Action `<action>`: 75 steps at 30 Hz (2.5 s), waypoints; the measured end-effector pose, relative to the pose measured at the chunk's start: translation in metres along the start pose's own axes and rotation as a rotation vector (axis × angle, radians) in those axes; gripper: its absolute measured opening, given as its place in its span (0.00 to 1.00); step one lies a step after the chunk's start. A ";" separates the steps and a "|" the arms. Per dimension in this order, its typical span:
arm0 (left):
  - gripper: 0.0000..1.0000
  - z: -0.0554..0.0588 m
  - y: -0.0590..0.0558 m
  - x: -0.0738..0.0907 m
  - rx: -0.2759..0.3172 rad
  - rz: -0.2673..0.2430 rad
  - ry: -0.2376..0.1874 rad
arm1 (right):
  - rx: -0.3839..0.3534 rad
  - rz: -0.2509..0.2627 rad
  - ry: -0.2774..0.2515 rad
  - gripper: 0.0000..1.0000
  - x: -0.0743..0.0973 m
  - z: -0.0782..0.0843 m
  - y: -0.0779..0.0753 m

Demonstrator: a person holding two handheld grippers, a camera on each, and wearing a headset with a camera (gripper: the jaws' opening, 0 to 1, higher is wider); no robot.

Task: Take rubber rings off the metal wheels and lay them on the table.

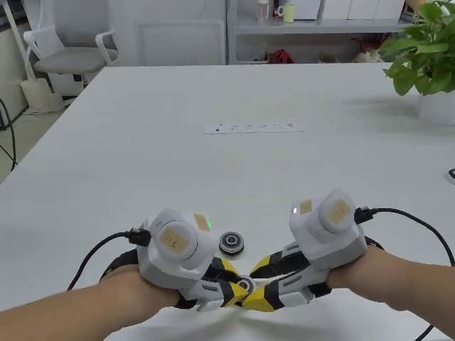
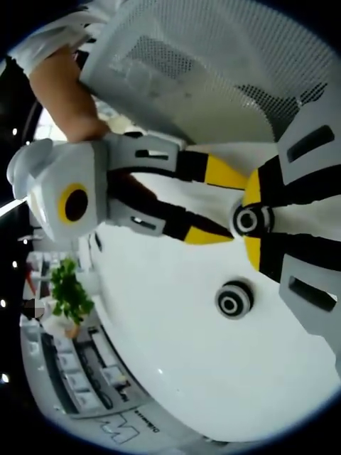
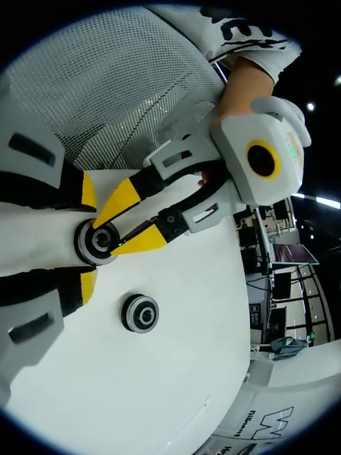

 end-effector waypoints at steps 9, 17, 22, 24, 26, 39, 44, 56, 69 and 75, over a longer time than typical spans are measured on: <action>0.14 0.000 0.000 0.000 -0.001 -0.002 -0.008 | 0.004 0.013 0.017 0.23 -0.002 0.007 0.000; 0.14 0.001 0.000 0.001 -0.003 -0.003 -0.013 | 0.026 0.017 0.026 0.21 0.000 0.008 0.000; 0.14 0.001 0.000 0.001 -0.005 -0.004 -0.014 | 0.021 0.015 0.032 0.17 0.002 0.011 0.000; 0.14 0.001 0.000 0.001 -0.006 -0.004 -0.014 | 0.027 0.014 0.041 0.13 0.003 0.013 -0.001; 0.14 0.001 0.000 0.001 -0.007 -0.004 -0.014 | 0.018 0.014 0.038 0.12 0.003 0.013 -0.001; 0.14 0.001 -0.001 0.001 -0.018 -0.005 -0.012 | -0.027 0.018 0.042 0.01 0.007 0.016 -0.004; 0.14 0.001 -0.001 0.001 -0.020 -0.005 -0.012 | -0.107 0.021 0.018 0.00 0.010 0.015 -0.006; 0.14 0.001 0.000 0.001 -0.019 -0.007 -0.011 | -0.270 0.048 -0.032 0.00 0.015 0.015 -0.012; 0.13 0.000 -0.002 0.000 -0.010 -0.016 -0.001 | -0.309 0.048 -0.077 0.00 0.016 0.008 -0.013; 0.12 0.000 -0.002 0.000 -0.016 -0.019 0.009 | -0.296 0.036 -0.074 0.00 0.015 0.005 -0.009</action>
Point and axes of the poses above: the centre of the closed fingertips' face, and the gripper's own axes: x roughly backward along the fingers, y roughly to its left, z roughly out of its underside, the point moved 5 cm from there along x, roughly backward along the fingers, and after that the axes turned 12 degrees about x, right-handed, at the moved point
